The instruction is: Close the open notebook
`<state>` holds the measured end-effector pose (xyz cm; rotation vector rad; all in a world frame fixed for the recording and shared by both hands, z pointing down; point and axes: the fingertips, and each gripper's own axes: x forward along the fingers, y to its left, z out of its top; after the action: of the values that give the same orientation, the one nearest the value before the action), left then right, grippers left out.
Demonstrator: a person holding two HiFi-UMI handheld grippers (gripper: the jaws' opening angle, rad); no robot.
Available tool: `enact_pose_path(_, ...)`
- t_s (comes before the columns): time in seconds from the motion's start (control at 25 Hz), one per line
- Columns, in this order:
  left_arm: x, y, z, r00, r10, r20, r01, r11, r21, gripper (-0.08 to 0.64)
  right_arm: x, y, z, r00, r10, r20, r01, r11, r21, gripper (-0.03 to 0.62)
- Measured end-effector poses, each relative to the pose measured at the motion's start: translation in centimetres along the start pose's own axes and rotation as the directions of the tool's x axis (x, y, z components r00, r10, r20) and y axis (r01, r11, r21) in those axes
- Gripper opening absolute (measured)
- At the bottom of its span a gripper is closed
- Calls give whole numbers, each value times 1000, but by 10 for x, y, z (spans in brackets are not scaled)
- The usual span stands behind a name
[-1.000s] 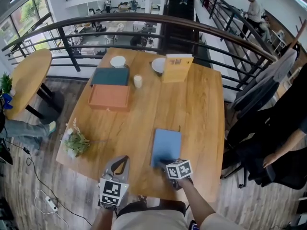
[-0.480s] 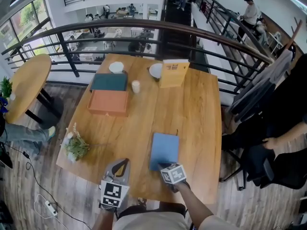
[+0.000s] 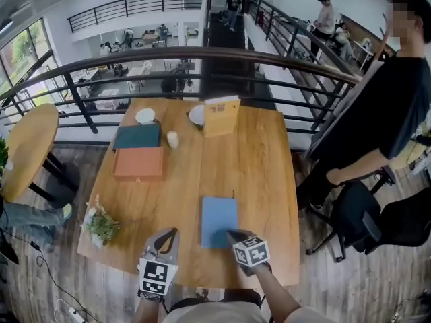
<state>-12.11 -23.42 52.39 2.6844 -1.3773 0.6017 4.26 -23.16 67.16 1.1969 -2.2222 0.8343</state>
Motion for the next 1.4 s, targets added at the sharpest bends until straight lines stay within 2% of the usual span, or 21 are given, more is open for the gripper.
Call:
enact_pose_path(0.32, 12, -17, 36, 994, -79, 70, 75, 996, 57, 6, -72, -9, 47, 980, -110, 167, 110, 994, 11, 3)
enact_pose_path(0.72, 10, -20, 87, 974, -132, 182, 114, 988, 106, 6, -151, 7, 96, 924, -201, 325, 207, 978, 17, 3)
enact_pose_path(1.16, -6, -14, 129, 964, -116, 240, 79, 984, 157, 6, -210, 35, 142, 873, -217, 437, 263, 964, -46, 3)
enact_pose_path(1.4, -14, -22, 152, 959, -108, 261, 63, 983, 174, 6, -239, 50, 165, 857, -176, 485, 240, 968, -74, 3)
